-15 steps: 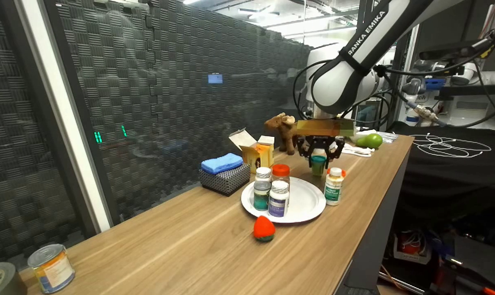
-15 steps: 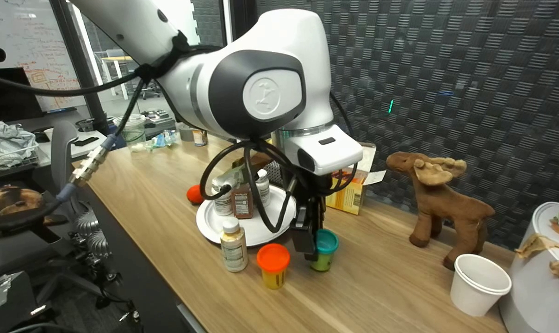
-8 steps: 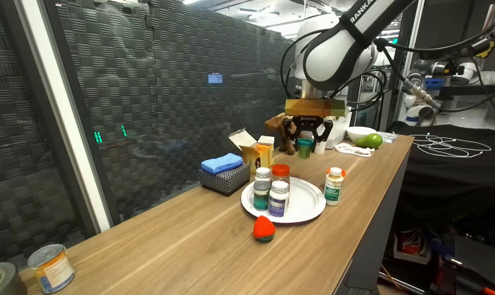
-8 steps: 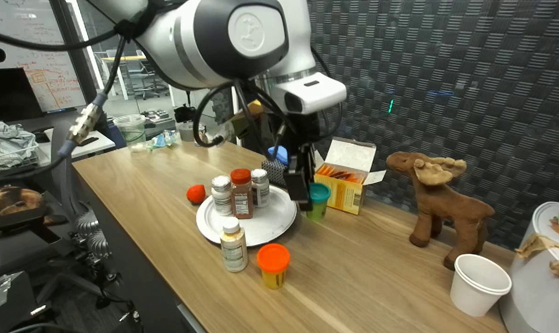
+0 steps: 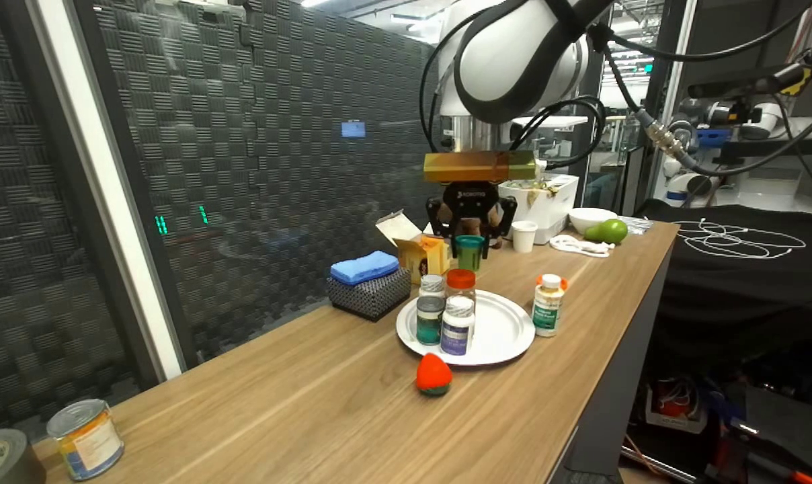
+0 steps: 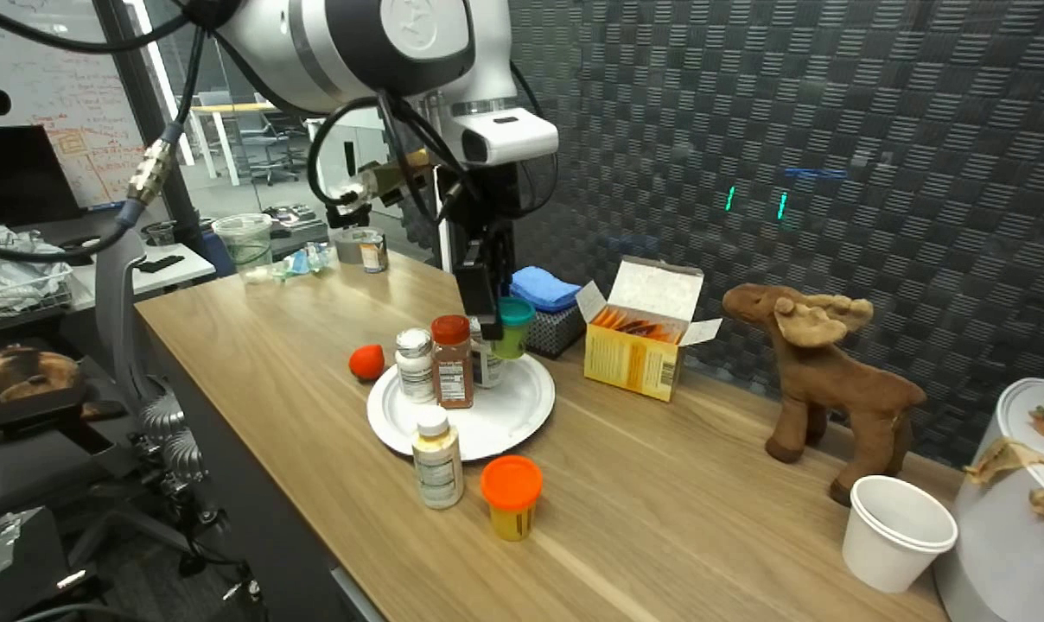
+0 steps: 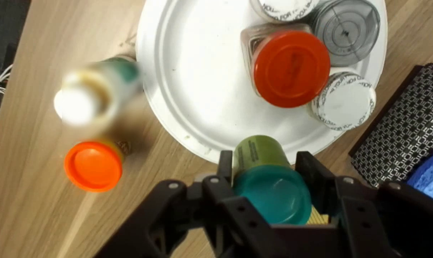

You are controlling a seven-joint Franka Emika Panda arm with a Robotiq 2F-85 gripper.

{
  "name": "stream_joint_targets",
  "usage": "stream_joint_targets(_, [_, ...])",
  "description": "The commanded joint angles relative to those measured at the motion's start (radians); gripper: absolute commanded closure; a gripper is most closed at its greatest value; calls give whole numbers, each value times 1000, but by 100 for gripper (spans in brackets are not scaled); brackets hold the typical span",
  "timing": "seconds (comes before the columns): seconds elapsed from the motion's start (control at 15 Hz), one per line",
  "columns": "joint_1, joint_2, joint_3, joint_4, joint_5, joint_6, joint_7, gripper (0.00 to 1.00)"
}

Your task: Pick up the bottles and small containers and put them on the white plate.

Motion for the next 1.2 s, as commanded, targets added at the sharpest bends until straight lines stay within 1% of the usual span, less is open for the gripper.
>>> stream_joint_targets(0.0, [0,24,15,34,38,-48,45,76])
stream_joint_targets(0.6, [-12,85,0,71,75,-22,165,76])
stream_joint_targets(0.93, [-28,118,10,72,170,-7,180,76])
stream_joint_targets(1.13, [-20,143,3,71,188,15,195,76])
